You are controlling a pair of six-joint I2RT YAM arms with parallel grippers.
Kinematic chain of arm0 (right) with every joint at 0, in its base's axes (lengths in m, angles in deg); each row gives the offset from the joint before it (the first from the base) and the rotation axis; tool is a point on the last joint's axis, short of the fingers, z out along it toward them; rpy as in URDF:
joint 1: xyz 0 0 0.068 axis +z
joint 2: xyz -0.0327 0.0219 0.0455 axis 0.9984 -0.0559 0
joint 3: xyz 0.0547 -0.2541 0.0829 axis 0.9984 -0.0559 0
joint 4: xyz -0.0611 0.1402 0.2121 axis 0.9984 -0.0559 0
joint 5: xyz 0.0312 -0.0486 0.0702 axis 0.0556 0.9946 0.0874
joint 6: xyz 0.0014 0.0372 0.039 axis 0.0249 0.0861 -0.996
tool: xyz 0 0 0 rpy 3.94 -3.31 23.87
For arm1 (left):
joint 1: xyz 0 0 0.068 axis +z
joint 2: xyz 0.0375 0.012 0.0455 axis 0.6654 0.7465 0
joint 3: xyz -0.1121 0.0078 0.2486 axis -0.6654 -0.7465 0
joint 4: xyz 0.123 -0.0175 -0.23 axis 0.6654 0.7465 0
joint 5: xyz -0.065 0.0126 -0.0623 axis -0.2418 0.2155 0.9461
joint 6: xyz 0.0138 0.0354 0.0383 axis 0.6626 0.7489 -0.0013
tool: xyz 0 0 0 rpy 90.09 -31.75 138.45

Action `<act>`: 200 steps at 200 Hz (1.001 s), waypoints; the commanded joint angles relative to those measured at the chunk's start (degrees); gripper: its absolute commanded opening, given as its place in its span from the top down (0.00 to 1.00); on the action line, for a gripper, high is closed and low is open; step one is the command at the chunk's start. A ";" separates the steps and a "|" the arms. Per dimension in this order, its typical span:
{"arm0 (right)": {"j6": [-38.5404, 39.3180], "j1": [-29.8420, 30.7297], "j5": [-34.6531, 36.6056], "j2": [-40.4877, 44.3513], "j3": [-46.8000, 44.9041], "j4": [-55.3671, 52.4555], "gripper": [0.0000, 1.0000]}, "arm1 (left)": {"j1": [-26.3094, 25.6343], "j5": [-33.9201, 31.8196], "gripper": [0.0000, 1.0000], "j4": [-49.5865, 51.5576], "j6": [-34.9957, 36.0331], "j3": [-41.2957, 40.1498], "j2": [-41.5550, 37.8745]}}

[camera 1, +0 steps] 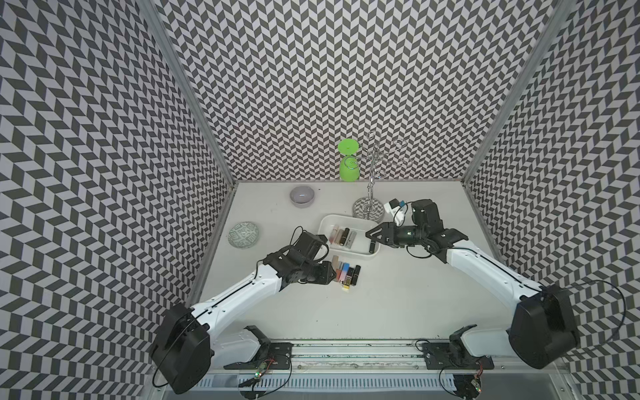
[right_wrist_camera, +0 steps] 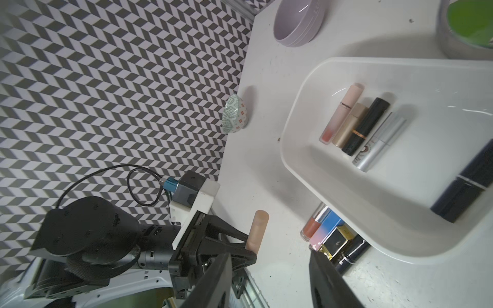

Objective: Put the lipstick into the storage box
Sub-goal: Pick up the lipstick at the center of the board.

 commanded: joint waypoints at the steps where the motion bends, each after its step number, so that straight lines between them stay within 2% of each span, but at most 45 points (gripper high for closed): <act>1: -5.81 -0.24 -9.21 0.54 -1.05 14.53 0.48 | 1.11 3.03 0.81 -2.61 -2.46 3.66 -4.48; 20: -7.22 -0.02 -11.99 1.56 -0.26 18.32 0.46 | 3.03 7.35 0.78 -8.54 -4.33 4.58 -7.94; 60: -8.18 1.78 -15.14 4.02 1.32 22.06 0.44 | 9.56 21.92 0.76 -23.36 -11.51 3.46 -10.07; 93: -8.51 5.09 -14.01 6.59 0.79 25.06 0.43 | 10.35 29.28 0.76 -33.82 -17.79 2.08 -9.45; 118: -8.85 7.32 -13.03 7.28 0.87 26.10 0.42 | 10.32 32.03 0.76 -39.38 -21.41 0.97 -9.61; 200: -9.87 10.85 -11.13 5.62 4.91 27.40 0.42 | 9.91 34.40 0.75 -42.40 -23.55 -0.94 -12.06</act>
